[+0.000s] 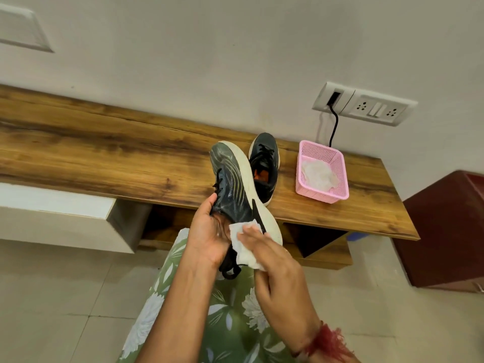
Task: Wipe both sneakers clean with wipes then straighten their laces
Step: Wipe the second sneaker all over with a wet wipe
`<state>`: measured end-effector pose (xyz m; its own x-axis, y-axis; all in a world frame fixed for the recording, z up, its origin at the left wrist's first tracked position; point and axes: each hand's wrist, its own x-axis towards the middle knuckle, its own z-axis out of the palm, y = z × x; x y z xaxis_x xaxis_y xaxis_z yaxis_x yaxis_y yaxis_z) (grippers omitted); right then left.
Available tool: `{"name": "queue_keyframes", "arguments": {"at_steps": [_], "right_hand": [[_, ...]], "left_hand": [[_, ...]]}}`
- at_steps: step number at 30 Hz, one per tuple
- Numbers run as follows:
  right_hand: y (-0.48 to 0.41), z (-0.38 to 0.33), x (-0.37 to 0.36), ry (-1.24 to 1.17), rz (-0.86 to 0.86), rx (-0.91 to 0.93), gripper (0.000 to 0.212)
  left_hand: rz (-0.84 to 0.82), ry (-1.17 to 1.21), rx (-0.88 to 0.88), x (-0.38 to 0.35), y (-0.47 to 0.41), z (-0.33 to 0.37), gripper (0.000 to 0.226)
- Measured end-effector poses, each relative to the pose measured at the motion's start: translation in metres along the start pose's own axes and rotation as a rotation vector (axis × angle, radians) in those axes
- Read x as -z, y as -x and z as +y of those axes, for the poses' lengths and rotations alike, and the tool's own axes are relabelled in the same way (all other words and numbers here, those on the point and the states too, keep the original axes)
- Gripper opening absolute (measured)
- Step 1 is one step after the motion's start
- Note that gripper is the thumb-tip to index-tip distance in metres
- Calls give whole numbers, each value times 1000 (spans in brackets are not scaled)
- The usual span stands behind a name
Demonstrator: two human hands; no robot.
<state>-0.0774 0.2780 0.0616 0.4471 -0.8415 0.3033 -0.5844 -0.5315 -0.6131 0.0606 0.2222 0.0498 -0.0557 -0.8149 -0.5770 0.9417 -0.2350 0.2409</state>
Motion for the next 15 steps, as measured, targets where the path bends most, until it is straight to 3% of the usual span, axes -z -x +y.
{"name": "queue_keyframes", "arguments": {"at_steps": [6, 12, 15], "right_hand": [[-41, 17, 20, -38, 200, -135, 49], [-4, 2, -3, 35, 35, -34, 57], [-8, 2, 15, -224, 53, -91, 50]], "left_hand": [[-77, -10, 68, -2, 4, 0, 50], [-117, -108, -41, 1, 5, -2, 41], [-104, -132, 28, 0, 7, -3, 28]]}}
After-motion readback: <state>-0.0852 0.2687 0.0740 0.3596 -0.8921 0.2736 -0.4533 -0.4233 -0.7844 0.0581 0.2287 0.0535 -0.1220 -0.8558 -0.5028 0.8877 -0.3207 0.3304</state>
